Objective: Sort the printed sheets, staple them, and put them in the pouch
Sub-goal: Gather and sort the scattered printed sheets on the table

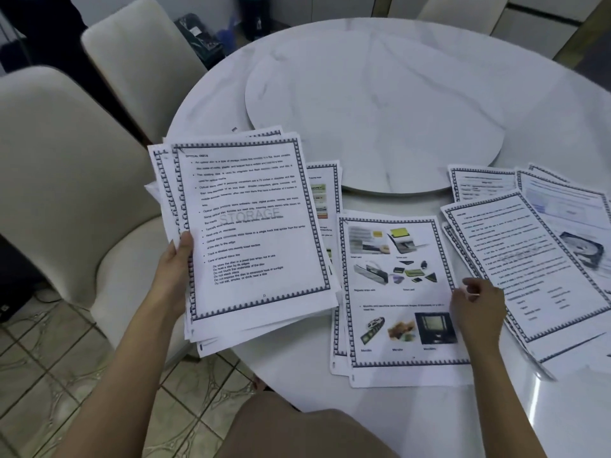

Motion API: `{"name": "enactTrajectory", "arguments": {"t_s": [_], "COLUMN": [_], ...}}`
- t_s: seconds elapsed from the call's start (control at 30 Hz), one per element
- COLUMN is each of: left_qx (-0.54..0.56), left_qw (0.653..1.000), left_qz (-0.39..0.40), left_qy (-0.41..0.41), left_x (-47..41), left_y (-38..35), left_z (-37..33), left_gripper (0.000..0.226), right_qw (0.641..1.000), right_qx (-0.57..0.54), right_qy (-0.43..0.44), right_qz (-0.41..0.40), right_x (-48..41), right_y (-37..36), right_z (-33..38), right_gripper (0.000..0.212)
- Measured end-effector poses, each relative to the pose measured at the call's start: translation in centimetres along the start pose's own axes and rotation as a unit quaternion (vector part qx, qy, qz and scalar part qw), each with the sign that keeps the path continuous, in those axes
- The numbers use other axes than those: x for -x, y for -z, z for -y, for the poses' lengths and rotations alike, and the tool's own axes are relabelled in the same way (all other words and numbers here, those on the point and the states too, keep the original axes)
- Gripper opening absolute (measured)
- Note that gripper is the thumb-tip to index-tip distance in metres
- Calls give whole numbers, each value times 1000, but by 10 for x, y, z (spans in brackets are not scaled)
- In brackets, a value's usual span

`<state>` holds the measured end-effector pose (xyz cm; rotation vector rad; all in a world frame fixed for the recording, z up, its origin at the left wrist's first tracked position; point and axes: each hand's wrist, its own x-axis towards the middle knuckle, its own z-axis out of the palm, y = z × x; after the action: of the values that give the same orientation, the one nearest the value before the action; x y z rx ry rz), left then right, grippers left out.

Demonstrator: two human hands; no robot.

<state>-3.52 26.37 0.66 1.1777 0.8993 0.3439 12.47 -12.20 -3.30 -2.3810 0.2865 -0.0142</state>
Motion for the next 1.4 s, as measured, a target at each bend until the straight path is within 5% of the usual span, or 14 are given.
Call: {"name": "enactTrajectory", "arguments": {"t_s": [0.3,0.43,0.53,0.87,1.4], "left_qx": [25,21,28,34,21], "left_qw": [993,987,985,985,993], "left_qz": [-114,-159,-168,-170,-114], "left_qy": [-29,-26,-24,-3,3], "left_x": [0,-3,-3,-20,-62], "left_y": [49,76,86,108,117], "left_z": [-26,-22,-20,-20,-23], "left_gripper": [22,37,26,41,19], "right_qw": [983,971,965,978,994], "right_qx": [-58,-54,-30,14,-34], "right_qy": [140,158,148,140,54], "right_qz": [103,173,213,156,91], "right_x": [9,20,25,13,-14], "right_y": [-48,-85,-111,-145,-169], "right_z": [76,107,120,153,180], "right_gripper": [21,23,29,48,25]}}
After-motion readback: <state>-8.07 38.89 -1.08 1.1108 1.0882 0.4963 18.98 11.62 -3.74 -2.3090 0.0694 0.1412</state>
